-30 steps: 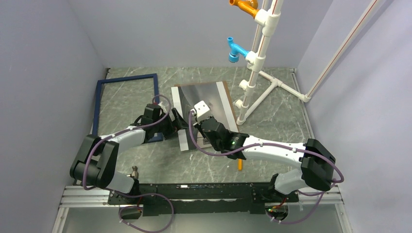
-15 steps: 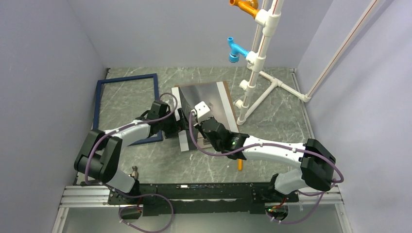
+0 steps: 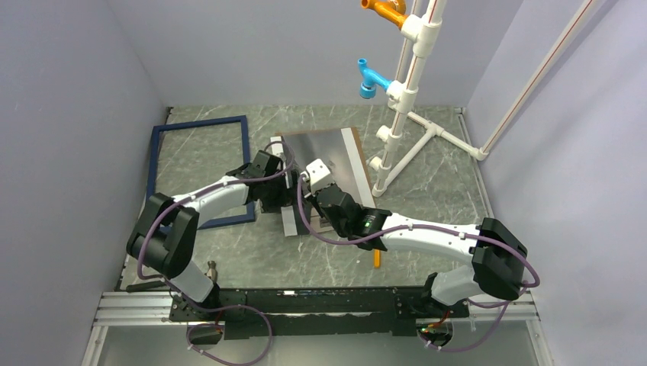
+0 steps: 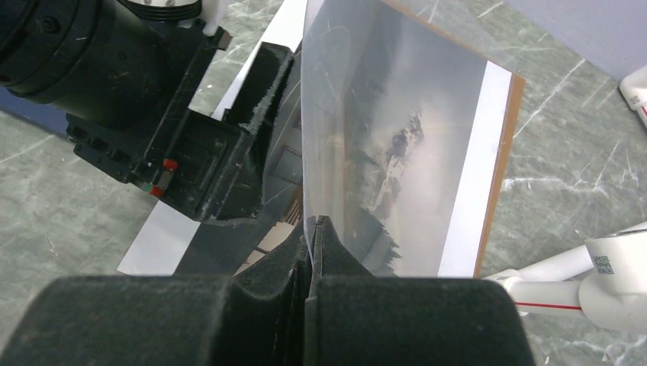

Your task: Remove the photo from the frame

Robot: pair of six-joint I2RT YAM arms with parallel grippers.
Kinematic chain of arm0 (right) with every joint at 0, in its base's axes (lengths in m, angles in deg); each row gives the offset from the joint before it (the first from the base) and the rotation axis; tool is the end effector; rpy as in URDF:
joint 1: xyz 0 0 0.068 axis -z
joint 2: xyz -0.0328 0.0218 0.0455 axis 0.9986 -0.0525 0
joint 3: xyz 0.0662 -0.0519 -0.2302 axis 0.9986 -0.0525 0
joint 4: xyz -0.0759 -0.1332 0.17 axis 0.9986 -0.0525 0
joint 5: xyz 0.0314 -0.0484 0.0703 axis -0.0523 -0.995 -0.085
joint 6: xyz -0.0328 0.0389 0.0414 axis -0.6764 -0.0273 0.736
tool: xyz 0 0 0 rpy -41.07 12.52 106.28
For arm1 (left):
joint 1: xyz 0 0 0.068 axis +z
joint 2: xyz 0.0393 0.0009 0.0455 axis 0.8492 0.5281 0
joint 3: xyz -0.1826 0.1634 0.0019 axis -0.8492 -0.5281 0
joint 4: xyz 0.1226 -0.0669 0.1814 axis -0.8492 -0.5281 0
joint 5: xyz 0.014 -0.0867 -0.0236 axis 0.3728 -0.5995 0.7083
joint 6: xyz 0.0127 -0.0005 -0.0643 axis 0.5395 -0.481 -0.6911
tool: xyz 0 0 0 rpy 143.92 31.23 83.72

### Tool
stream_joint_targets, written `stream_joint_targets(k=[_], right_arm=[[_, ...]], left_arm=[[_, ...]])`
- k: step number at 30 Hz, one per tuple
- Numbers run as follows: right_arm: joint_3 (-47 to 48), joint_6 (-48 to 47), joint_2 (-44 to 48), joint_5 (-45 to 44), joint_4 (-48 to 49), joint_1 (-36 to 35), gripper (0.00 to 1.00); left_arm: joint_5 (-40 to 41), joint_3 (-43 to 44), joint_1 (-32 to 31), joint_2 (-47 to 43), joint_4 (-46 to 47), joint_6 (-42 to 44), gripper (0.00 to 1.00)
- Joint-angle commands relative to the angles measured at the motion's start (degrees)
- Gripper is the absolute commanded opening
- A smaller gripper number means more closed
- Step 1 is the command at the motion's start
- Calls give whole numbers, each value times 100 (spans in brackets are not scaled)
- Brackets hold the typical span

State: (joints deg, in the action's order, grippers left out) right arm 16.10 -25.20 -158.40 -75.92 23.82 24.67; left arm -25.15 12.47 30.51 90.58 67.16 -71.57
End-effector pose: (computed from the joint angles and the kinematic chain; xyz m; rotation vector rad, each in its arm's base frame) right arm 0.1646 0.2523 0.2478 -0.6441 1.8027 0.1597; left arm 0.2572 -0.1480 0.1643 -0.1677 2.6754 -0.7137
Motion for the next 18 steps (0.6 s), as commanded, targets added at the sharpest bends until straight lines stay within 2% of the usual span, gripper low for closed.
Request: stream_joint_targets(k=[1, 10, 14, 18], right_arm=[[2, 160, 162, -3, 64, 43, 0], [-15, 160, 193, -3, 55, 48, 0], [-38, 177, 217, -12, 47, 46, 0], [-66, 185, 238, -13, 54, 52, 0]], left_arm=[[365, 545, -286, 27, -292, 317, 99], [-65, 348, -292, 141, 105, 145, 100], [-41, 206, -280, 148, 258, -46, 95], [197, -31, -228, 15, 337, -223, 84]])
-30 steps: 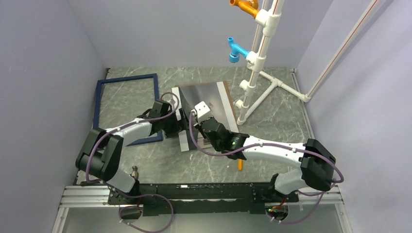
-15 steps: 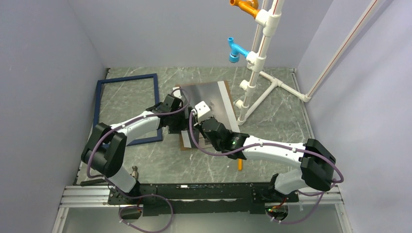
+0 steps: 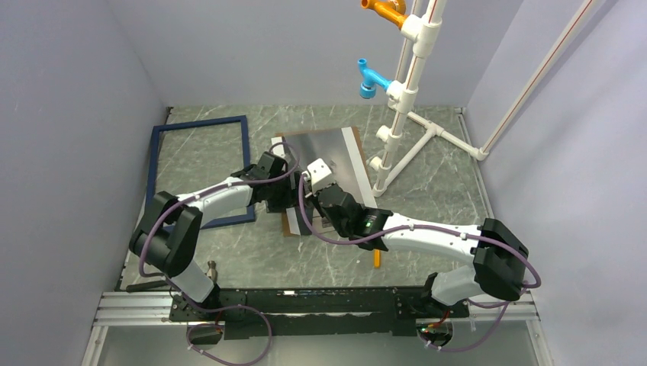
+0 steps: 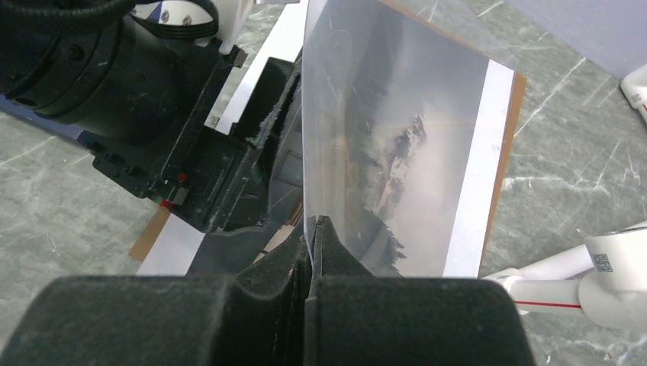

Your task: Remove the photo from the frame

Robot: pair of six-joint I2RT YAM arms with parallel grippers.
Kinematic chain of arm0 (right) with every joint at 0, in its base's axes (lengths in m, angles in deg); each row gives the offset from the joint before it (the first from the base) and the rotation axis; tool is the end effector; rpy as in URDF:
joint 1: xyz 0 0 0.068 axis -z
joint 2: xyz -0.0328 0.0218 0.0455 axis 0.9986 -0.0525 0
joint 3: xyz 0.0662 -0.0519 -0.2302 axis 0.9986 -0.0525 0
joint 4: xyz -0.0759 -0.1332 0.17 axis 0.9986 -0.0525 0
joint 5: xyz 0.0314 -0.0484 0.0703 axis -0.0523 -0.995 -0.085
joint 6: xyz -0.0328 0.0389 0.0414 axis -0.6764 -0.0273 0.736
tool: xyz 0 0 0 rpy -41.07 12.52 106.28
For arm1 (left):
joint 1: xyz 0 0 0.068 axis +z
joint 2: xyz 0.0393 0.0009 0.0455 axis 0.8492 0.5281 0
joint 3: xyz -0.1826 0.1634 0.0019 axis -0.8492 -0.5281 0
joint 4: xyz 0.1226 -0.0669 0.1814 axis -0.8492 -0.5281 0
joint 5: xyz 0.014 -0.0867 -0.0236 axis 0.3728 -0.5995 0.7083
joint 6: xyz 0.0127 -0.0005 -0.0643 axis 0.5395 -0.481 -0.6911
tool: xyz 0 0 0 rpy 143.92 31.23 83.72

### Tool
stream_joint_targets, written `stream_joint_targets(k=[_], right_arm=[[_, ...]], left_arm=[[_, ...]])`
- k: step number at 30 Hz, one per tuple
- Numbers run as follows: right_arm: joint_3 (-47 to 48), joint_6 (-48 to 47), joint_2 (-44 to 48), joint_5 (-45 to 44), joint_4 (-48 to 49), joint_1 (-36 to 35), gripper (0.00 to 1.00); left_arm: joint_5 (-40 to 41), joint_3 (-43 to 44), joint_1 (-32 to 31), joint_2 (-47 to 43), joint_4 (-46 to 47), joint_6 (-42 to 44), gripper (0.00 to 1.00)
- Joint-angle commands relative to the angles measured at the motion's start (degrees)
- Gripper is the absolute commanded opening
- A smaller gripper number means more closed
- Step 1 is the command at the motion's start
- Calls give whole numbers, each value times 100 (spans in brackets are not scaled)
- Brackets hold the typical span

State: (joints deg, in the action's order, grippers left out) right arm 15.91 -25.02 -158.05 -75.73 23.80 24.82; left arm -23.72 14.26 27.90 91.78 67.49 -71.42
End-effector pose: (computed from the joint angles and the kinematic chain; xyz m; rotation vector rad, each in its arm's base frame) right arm 0.1646 0.2510 0.2483 -0.6398 1.8032 0.1646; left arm 0.2573 -0.1623 0.1671 -0.1105 2.6635 -0.7062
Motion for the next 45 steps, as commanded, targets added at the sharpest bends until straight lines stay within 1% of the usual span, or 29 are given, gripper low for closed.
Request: stream_joint_targets(k=[1, 2, 4, 7, 12, 14, 16, 18, 20, 23, 31, 35, 39, 42, 45], right_arm=[[-49, 162, 205, -32, 61, 31, 0], [-57, 167, 203, -32, 70, 30, 0], [-58, 160, 209, -28, 74, 30, 0], [-58, 154, 197, -35, 75, 35, 0], [-49, 153, 149, -23, 82, 30, 0], [-42, 135, 133, -23, 83, 27, 0], [-23, 123, 119, -32, 79, 30, 0], [-23, 109, 125, -32, 75, 41, 0], [-8, 91, 119, -47, 69, 39, 0], [3, 92, 99, -40, 59, 42, 0], [21, 81, 64, -28, 73, 49, 0], [38, 90, 17, -7, 70, 47, 0], [39, 92, -8, -1, 74, 51, 0], [54, 75, -23, -12, 71, 61, 0], [78, 44, -58, -22, 45, 59, 0]], left_arm=[[86, -265, 51, -125, 335, -270, 82], [128, -330, 63, -146, 357, -303, 77], [186, -478, 107, -203, 451, -373, 71], [234, -729, 175, -273, 624, -474, 65], [363, -891, 247, -243, 753, -466, 53], [348, -987, 276, -290, 899, -493, 45], [326, -1140, 299, -399, 1147, -540, 34], [332, -1299, 314, -535, 1367, -609, 29], [322, -1453, 338, -699, 1641, -713, 27], [235, -1622, 387, -850, 1995, -806, 30], [-303, -1867, 551, -614, 2715, -1313, 30], [-412, -1870, 561, -415, 2923, -1457, 29], [-349, -1765, 561, -278, 2791, -1454, 30], [-239, -1656, 561, -247, 2580, -1357, 20], [117, -1460, 561, -379, 2050, -1094, 5]])
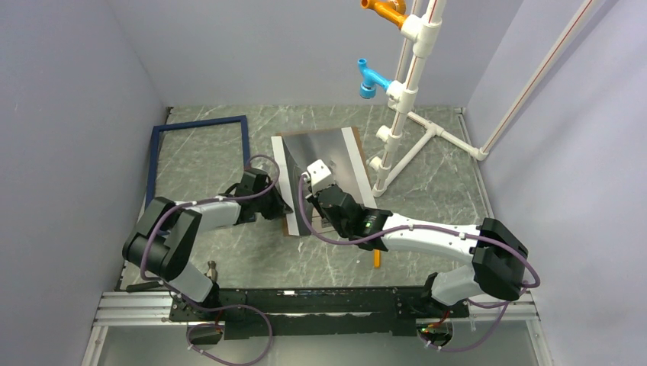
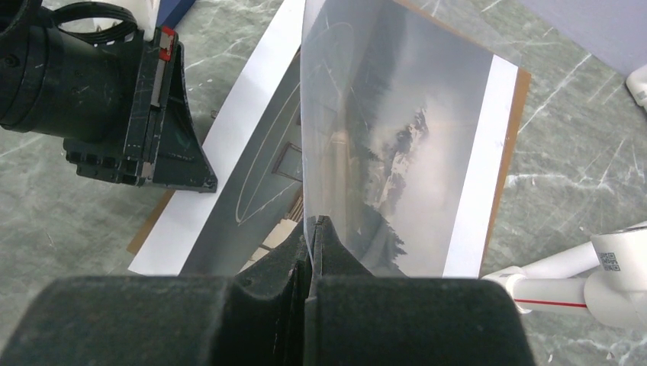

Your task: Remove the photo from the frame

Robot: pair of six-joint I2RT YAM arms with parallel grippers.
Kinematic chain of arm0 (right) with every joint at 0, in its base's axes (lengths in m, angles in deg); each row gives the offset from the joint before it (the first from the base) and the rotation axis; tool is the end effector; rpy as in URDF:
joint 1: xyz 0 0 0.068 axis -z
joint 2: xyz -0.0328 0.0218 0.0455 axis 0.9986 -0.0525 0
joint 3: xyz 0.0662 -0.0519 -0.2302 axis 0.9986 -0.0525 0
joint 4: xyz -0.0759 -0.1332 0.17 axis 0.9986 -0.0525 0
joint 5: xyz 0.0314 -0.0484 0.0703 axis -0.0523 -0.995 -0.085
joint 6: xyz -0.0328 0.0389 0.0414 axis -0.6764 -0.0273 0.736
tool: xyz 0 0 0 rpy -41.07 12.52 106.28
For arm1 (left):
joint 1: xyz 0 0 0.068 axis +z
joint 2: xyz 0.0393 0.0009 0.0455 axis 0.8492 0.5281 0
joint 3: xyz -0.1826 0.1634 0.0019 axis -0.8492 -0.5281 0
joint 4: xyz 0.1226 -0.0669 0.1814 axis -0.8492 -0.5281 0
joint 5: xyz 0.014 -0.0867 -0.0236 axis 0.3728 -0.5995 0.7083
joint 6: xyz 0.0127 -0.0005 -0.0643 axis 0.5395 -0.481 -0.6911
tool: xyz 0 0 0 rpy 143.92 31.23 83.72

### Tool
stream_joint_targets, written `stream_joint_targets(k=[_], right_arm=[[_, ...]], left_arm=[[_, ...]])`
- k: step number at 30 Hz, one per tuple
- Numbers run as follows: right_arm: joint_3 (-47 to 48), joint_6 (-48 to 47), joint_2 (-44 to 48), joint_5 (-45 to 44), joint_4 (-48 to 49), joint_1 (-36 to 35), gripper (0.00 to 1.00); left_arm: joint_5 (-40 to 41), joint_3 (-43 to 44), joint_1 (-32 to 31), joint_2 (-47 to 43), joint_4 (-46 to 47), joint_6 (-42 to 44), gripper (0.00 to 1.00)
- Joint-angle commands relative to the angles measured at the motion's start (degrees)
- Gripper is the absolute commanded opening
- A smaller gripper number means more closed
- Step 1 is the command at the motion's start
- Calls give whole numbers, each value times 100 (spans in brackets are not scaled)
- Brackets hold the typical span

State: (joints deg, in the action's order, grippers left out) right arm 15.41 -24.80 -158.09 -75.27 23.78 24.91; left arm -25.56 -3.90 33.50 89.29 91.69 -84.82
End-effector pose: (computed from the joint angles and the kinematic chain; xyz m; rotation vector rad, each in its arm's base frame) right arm 0.1644 0.2504 0.2452 -0.6468 1.8113 0.1672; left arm 0.2484 -0.1274 0.1273 -0.4871 2.5059 -0.8747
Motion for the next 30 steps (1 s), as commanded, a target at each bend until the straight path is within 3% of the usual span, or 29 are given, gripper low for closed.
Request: stream_joint_targets(k=[1, 12, 20, 27, 30], right_arm=[[137, 3, -62, -77, 38, 48, 0], [598, -17, -602, -314, -318, 23, 0], [928, 238, -1037, -303, -542, -124, 0], [1139, 489, -1573, -323, -650, -211, 0], [1205, 522, -1734, -244, -600, -203, 6]], left_arm=[[438, 437, 1, -209, -597, 351, 0], [1346, 1415, 64, -1354, -3418, 1486, 0], [1361, 1521, 622, -2737, -4627, 1929, 0], [1639, 2736, 1114, -3852, -6197, 2642, 0], [1795, 3444, 1177, -4027, -6742, 2869, 0]])
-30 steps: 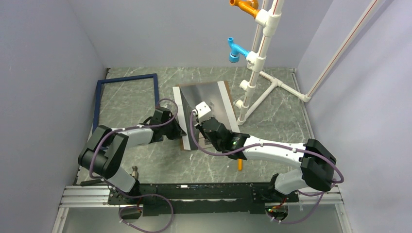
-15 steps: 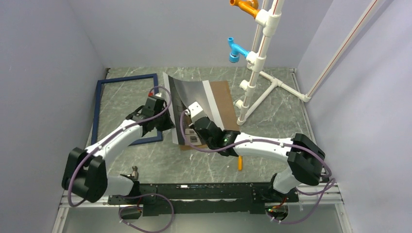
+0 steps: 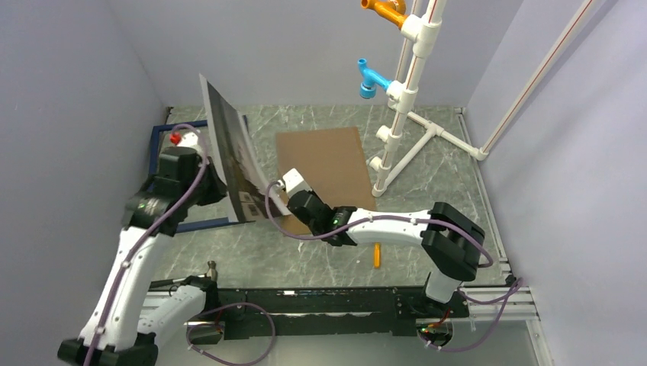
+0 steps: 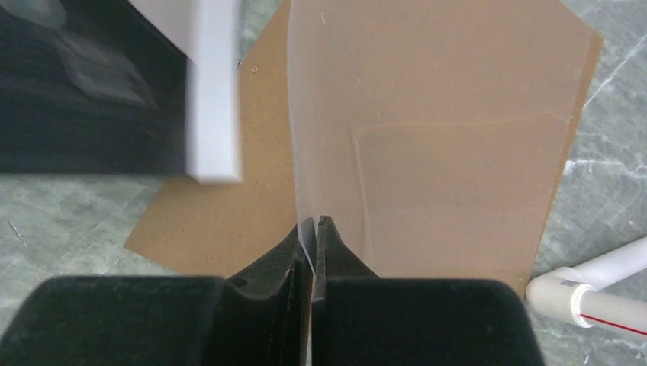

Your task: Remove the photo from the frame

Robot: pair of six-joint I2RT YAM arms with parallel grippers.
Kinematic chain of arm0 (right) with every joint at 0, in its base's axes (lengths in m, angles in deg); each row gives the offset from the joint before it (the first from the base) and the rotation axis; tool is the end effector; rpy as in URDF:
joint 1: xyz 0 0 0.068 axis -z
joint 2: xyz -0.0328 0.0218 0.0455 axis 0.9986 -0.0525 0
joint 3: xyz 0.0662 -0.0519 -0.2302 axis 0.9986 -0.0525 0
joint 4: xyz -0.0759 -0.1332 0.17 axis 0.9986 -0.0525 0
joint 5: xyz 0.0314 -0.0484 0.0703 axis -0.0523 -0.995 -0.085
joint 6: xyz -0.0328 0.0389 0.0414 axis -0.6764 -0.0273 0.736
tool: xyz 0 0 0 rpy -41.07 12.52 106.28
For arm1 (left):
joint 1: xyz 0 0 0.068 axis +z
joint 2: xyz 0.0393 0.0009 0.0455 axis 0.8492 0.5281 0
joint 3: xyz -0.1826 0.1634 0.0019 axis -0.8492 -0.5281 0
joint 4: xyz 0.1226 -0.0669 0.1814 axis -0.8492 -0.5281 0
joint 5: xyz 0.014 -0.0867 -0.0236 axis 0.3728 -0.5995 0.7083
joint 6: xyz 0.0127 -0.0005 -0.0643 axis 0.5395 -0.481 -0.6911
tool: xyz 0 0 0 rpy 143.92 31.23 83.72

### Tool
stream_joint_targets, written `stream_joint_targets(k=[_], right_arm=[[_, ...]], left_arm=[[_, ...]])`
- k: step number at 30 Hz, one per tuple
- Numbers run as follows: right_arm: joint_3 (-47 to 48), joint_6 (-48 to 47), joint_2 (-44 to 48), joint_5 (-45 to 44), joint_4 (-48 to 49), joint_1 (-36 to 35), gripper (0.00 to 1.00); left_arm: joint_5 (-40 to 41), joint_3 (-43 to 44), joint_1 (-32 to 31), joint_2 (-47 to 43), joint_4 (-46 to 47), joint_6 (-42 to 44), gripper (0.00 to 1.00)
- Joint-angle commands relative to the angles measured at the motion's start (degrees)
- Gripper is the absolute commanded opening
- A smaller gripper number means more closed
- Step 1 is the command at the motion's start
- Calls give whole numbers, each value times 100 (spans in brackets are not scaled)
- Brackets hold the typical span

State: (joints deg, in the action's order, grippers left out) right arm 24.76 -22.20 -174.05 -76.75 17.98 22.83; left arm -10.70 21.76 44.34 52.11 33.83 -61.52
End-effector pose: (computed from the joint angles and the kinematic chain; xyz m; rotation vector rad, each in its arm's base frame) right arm 0.1756 0.2958 0.2020 -0.7591 1.9404 0.0517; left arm 0.1631 -0.0391 0.3123 -0.3142 2.2993 -0.3604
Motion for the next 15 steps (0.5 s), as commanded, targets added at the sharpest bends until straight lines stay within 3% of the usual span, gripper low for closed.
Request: stream_joint_targets(k=[1, 11, 13, 15], right_arm=[[304, 272, -196, -76, -21, 1, 7], [440, 384, -641, 404, 193, 19, 16], [476, 420, -682, 441, 155, 19, 28], [517, 414, -670, 565, 130, 17, 50]], left_arm=[[416, 1144, 101, -324, -1116, 592, 0], [1175, 2357, 104, -421, -1800, 710, 0], [1154, 2462, 100, -436, -1748, 671, 0], [1054, 2547, 108, -445, -1618, 627, 0]])
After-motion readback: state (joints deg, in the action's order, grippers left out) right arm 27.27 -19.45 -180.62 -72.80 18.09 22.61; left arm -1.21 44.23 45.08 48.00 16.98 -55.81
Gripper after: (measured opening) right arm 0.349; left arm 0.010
